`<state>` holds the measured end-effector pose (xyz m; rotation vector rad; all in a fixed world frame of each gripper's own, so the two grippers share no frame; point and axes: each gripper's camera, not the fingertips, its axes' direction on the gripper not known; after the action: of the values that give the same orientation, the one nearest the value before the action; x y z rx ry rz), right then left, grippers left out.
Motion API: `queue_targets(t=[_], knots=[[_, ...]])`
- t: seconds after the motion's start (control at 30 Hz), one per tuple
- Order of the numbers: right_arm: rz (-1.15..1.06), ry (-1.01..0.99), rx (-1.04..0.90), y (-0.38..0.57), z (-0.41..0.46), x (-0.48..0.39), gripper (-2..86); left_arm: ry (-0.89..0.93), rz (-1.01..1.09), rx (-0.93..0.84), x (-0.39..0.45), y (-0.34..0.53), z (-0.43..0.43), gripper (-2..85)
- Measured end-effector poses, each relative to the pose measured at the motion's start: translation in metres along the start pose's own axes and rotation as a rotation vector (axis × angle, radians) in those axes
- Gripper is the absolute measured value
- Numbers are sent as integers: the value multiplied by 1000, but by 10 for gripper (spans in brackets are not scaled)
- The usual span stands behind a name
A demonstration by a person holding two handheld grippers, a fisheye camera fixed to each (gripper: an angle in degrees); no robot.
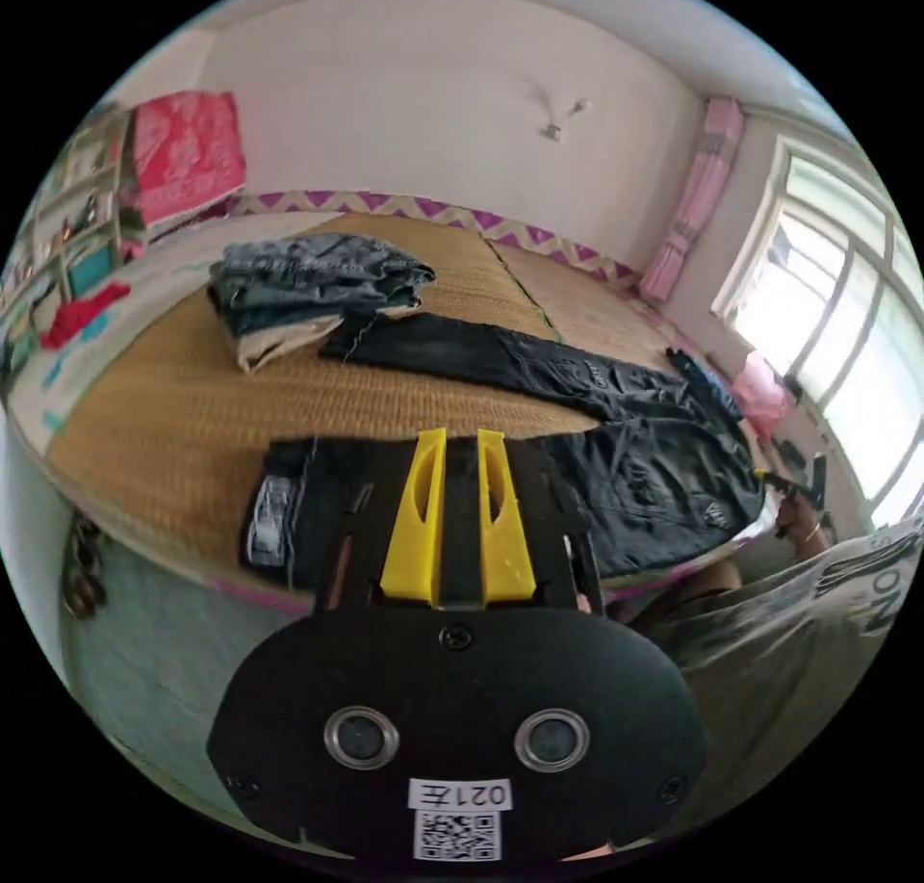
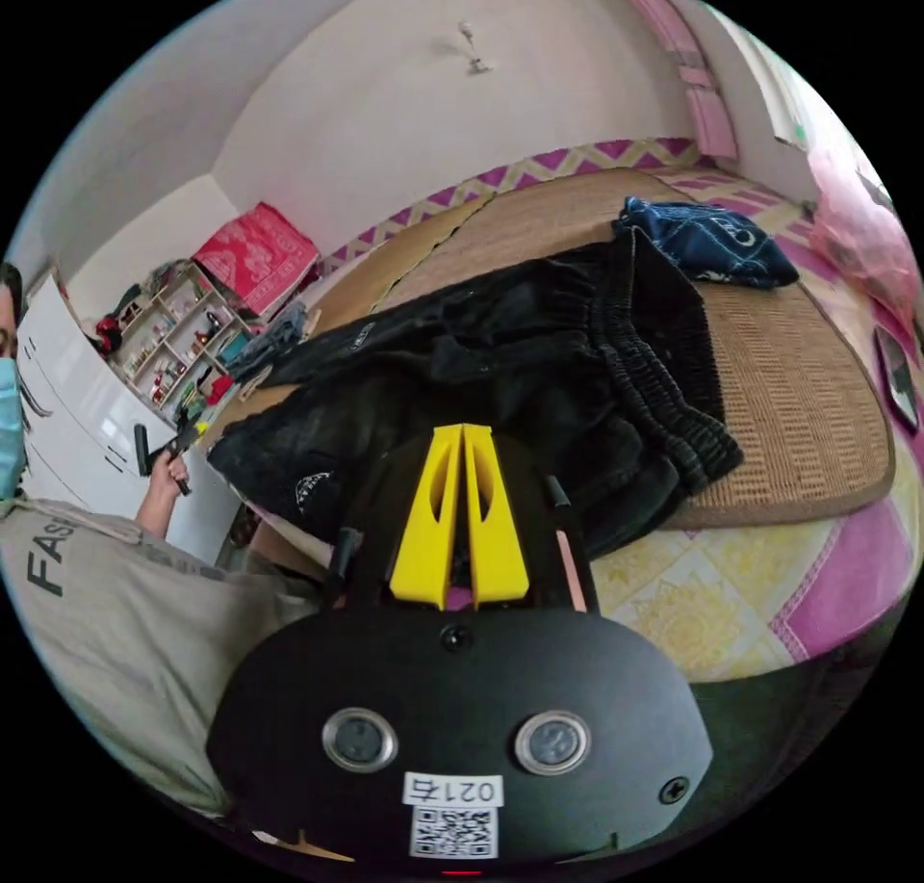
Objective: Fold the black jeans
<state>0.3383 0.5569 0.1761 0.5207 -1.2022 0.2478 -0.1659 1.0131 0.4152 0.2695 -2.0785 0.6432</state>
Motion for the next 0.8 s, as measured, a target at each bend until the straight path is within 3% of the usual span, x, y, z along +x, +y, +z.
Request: queue_targets(t=[0.23,0.8], knots=[[216,168,152,83,-74,45,56,-21,-386,100,-87,111,-55,54],[345,19,177,174,-85,97,30,225,-677,157,-210,150,-38,55]])
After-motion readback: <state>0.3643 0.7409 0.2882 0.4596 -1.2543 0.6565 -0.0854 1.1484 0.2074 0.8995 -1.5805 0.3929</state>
